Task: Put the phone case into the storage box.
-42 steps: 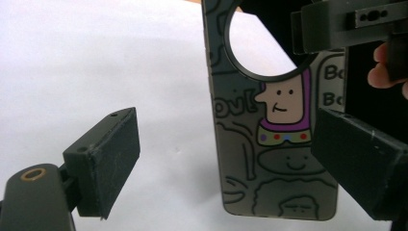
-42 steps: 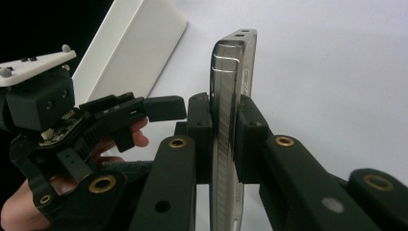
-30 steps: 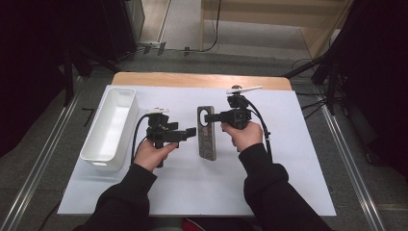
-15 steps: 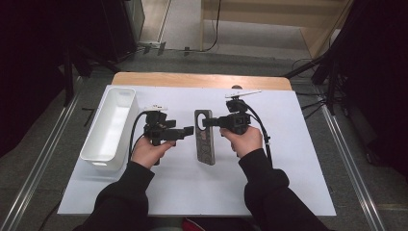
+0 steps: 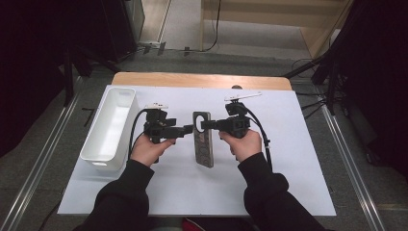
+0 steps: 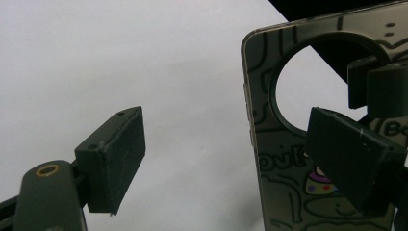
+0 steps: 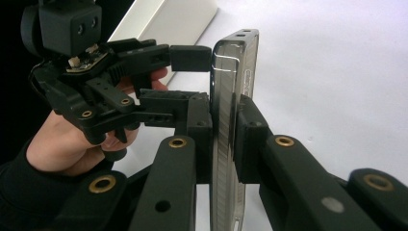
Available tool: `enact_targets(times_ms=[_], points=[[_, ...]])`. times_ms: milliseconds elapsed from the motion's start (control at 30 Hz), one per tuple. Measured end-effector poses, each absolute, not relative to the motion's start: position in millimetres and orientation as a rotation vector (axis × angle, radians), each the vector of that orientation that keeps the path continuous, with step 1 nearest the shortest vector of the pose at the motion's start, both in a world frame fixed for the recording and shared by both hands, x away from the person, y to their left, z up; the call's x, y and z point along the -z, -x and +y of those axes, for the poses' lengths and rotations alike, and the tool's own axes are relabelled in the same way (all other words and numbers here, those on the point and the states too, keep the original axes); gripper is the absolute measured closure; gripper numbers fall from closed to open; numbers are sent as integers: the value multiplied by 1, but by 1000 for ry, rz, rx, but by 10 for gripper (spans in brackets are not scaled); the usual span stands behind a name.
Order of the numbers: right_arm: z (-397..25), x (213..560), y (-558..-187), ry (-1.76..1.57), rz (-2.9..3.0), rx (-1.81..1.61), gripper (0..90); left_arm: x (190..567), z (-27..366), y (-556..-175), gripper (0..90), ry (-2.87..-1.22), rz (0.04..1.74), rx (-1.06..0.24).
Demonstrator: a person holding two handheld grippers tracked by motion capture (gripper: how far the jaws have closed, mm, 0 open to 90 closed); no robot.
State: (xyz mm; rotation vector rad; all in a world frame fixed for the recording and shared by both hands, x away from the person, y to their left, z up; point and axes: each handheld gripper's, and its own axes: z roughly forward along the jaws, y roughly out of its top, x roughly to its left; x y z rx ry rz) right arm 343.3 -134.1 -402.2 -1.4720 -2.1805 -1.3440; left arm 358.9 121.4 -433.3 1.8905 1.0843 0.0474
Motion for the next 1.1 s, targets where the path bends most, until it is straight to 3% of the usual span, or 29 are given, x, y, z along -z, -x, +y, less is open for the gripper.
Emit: enact_targets(times_ms=[533, 1100], points=[[-126, 407, -335, 1455, -2156, 1393, 782, 434, 117, -366, 185, -1884, 1099, -37], [-119, 403, -334, 1451, -2145, 1426, 782, 433, 111, -363, 451, -1869, 1075, -44]])
